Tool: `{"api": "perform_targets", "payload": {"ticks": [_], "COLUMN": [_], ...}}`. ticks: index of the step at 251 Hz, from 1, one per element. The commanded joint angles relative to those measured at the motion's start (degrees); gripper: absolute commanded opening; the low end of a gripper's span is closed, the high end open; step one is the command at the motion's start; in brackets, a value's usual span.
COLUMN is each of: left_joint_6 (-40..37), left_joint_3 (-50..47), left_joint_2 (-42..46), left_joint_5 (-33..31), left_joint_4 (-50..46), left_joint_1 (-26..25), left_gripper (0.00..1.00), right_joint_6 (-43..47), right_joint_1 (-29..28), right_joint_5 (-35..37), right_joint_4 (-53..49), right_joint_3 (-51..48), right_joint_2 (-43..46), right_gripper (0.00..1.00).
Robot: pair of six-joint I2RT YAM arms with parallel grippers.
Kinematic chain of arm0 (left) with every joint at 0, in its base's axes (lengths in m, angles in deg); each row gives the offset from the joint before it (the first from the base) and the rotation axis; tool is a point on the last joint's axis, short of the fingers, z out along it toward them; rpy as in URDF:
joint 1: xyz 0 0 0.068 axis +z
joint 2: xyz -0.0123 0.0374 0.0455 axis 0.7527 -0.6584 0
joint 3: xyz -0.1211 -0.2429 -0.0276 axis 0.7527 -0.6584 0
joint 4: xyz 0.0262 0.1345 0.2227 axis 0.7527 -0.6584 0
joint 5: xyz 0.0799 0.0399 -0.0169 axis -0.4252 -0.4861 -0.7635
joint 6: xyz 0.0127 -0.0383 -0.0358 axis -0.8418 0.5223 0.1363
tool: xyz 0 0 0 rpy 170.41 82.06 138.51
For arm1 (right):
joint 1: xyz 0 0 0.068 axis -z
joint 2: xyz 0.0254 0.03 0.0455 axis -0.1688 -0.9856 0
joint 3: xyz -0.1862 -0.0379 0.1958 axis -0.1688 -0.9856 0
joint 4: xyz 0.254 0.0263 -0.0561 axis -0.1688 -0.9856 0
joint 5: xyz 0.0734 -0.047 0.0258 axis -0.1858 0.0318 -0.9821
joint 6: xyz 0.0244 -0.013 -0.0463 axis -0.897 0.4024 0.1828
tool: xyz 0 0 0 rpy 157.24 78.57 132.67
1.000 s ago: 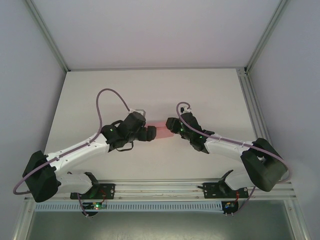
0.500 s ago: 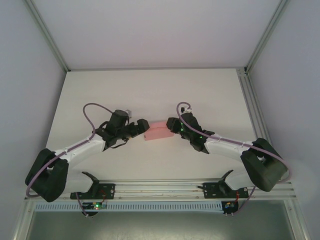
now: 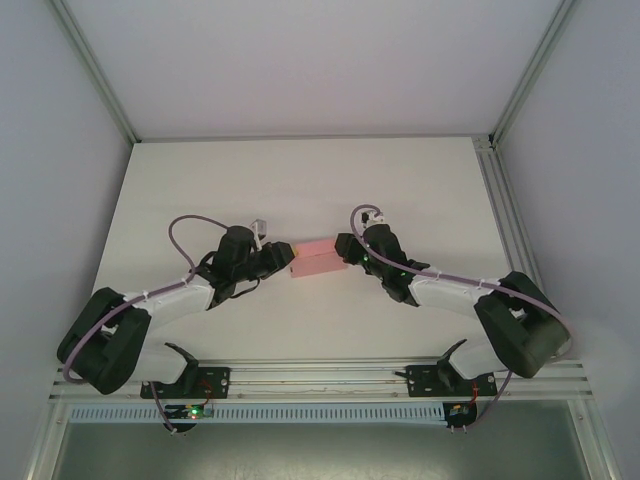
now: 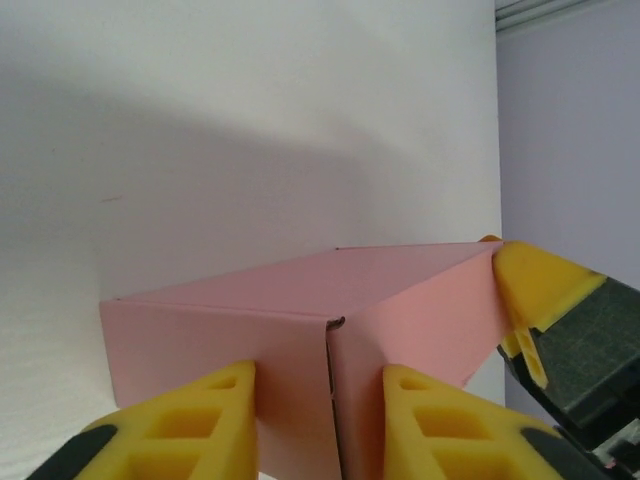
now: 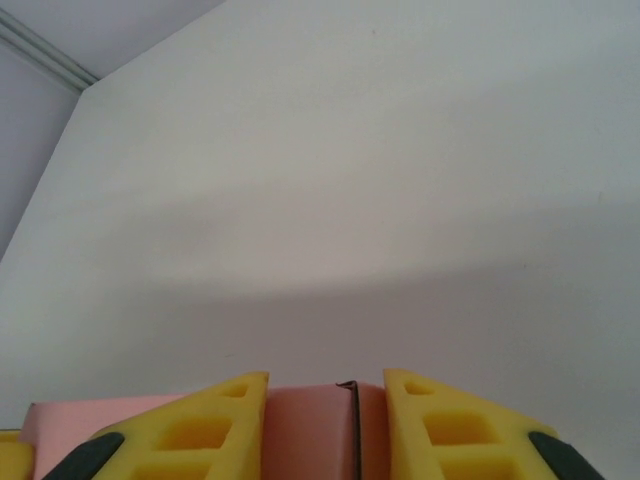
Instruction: Assemble paper box
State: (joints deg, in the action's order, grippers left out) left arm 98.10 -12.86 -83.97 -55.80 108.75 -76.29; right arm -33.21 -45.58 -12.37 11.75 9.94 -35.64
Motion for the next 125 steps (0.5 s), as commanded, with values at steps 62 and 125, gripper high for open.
{"api": "perform_targets", "payload": {"ticks": [62,125], "left_joint_6": [-4.46,-5.84], "left_joint_3": [-4.54,-4.16], "left_joint_2": [-9.2,-12.08], "left_joint_5": [-5.07,-5.88], "left_joint_4": [-11.82,-12.33], "left_joint_1": [0.7,0.71], "left_gripper": [0.0,0.0], "right_joint_6": [14.71,15.79], "right_joint_1": [7.19,7.78], "right_joint_5": [-22.96,-23.8], "right_joint_4": [20.76,34.27], "right_joint_3": [-13.35,-19.83], "right_joint_2": [-22.27,-23.04], "right_gripper": [0.0,0.0]}}
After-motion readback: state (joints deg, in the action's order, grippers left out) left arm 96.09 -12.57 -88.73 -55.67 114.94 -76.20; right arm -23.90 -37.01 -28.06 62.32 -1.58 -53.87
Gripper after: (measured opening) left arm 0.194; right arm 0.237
